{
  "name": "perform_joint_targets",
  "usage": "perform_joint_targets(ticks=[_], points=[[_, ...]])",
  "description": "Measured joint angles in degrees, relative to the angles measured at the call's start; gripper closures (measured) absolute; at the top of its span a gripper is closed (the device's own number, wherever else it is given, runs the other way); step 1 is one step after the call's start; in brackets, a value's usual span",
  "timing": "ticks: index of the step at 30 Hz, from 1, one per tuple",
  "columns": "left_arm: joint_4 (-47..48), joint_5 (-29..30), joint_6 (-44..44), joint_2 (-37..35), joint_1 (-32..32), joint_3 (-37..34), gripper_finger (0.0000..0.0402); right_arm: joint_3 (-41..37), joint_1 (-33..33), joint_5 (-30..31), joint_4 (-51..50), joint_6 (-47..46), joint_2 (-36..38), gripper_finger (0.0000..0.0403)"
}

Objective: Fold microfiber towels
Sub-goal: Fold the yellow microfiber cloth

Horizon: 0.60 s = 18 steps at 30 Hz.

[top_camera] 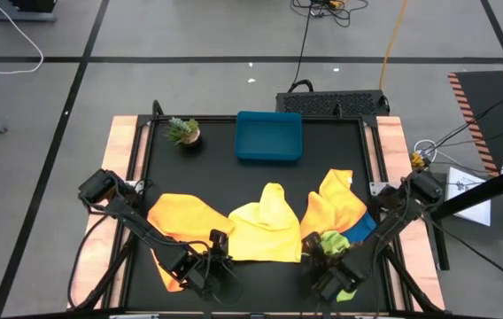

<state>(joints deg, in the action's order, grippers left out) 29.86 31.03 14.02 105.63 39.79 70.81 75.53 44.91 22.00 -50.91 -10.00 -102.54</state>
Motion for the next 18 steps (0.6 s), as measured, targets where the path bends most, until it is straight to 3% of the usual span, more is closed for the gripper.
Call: perform_joint_targets(ticks=[7, 18], points=[[-0.04, 0.00, -0.02, 0.00, 0.00, 0.00, 0.0391, 0.00, -4.59, 1.33, 8.28, 14.12, 0.00, 0.0279], [-0.06, -0.07, -0.11, 0.00, 0.00, 0.00, 0.0388, 0.01, -15.19, -16.07, 4.68, 15.57, 0.00, 0.0279]])
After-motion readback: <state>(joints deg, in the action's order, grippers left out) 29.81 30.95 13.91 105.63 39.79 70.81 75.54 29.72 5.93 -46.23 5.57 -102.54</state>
